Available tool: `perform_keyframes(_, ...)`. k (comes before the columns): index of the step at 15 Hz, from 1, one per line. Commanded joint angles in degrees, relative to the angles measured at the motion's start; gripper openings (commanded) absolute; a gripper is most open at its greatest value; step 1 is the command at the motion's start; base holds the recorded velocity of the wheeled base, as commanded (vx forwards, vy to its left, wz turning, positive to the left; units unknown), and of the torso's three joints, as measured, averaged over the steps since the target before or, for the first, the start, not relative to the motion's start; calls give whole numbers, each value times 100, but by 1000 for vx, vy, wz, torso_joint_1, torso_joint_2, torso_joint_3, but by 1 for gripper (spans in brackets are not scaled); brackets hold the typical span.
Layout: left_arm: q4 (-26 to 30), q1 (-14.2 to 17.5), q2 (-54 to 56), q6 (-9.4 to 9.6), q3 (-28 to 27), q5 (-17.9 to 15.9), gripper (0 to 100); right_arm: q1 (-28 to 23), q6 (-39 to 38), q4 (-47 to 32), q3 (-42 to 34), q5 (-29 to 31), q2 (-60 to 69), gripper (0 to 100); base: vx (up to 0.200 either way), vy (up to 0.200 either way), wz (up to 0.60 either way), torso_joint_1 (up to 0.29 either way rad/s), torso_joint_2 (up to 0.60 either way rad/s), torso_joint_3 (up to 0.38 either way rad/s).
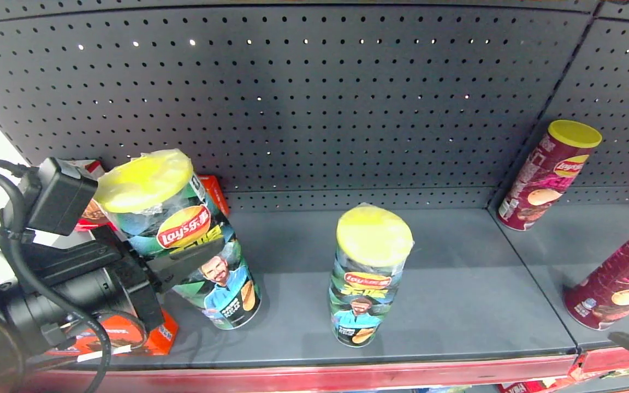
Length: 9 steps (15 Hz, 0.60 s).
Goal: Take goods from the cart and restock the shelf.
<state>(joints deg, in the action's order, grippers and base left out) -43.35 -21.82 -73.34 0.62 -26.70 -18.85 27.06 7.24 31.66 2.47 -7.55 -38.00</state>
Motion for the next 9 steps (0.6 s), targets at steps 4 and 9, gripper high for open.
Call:
perform_keyframes(4, 55, -165, 21, 8, 24, 171, 0, -913, -601, -3579, 78, 614, 3800, 100, 0, 0, 0, 0, 0, 0)
perform_keyframes(9, 28, -235, 4, -9, -37, 496, 0, -913, -583, -3421, 7, 825, 3800, 100, 0, 0, 0, 0, 0, 0)
